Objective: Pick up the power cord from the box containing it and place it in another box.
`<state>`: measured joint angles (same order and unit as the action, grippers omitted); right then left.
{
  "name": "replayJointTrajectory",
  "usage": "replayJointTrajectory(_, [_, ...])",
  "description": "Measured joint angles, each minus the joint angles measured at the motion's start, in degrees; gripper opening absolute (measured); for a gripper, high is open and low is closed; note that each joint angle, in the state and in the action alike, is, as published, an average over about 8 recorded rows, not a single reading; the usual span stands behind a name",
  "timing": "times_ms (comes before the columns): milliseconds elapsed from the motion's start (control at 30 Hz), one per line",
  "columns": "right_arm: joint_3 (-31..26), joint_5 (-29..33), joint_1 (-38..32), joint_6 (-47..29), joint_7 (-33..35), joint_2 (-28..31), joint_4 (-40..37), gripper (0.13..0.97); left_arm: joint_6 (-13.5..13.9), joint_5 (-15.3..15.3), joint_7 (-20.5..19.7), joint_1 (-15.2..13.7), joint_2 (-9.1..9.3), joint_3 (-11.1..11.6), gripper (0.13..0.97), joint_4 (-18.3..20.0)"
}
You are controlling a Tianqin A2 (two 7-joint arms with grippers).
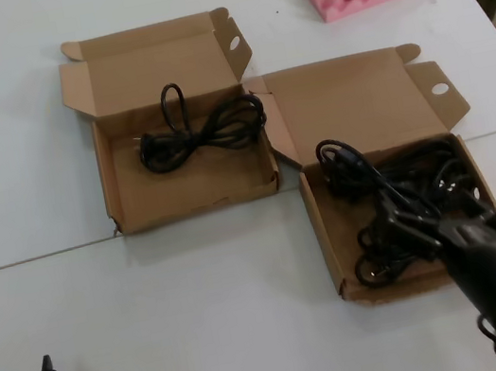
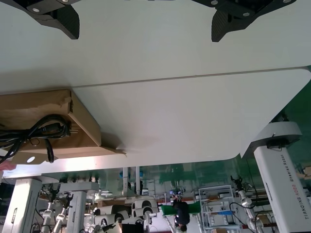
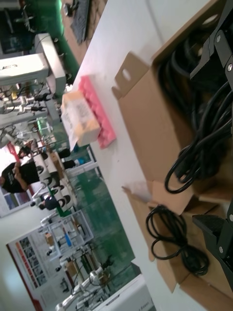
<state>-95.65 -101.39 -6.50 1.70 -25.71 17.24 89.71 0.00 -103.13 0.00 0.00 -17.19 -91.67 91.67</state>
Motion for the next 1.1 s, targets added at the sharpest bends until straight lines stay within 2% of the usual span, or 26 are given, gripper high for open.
replayJointTrajectory(333, [2.9,-1.3,4.7,-1.2,0.0,0.0,1.4,0.966,0.0,0.0,0.0,0.0,0.0,0.0,0.966,0.0])
replayJointTrajectory(1100, [3.0,-1.3,4.9,-1.3,0.0,0.0,1.5,0.966,0.0,0.0,0.0,0.0,0.0,0.0,0.966,0.0])
